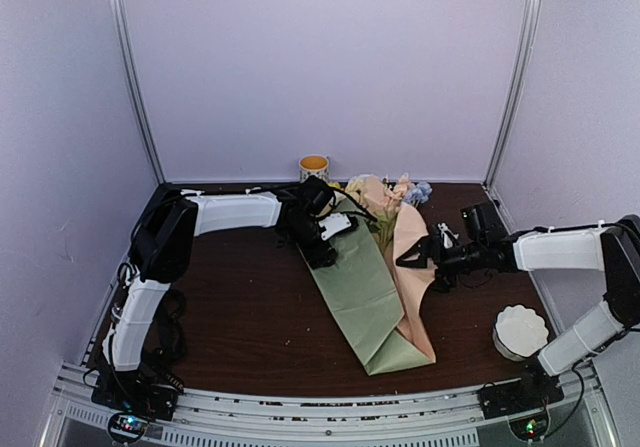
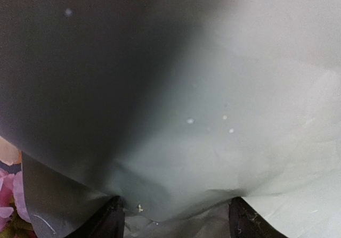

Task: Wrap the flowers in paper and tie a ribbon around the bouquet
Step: Fold the two-thirds-folded wrapping paper at the center of the board.

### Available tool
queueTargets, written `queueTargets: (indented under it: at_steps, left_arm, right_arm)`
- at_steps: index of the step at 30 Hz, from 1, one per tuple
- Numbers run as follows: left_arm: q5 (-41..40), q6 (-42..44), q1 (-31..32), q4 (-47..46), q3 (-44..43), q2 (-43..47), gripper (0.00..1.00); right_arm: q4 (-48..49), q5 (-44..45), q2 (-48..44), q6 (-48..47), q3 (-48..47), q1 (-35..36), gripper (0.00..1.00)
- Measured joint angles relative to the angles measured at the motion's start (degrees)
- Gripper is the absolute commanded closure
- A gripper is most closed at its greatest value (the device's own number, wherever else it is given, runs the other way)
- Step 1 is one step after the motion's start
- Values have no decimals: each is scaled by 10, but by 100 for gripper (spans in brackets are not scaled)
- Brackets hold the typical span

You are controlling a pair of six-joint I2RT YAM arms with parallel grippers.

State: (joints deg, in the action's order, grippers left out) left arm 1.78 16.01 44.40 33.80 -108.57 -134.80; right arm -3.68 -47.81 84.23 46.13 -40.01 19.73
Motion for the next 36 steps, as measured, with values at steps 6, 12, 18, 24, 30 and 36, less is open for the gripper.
queueTargets:
  at_steps: [6,12,18,24,30,36]
  left_arm:
    - [2,0,0,10,-16,-9,29]
    - [2,0,0,11,-17,-10,29]
    - [2,0,0,11,-18,-11,29]
    - [2,0,0,13,-20,-12,29]
    - [2,0,0,16,-23,-13,28]
    - [10,0,-1,18,-24,-13,28]
  right_arm:
    - [97,16,-59,39,16,50,26]
    - [105,66,-61,45,23,70,69]
    - [3,163,-86,-2,-40,117,100]
    - [-31,207,-77,-29,-115,157,100]
    - [-3,201,22,-32,-174,193,100]
    - [17,201,97,-15,-175,201,95]
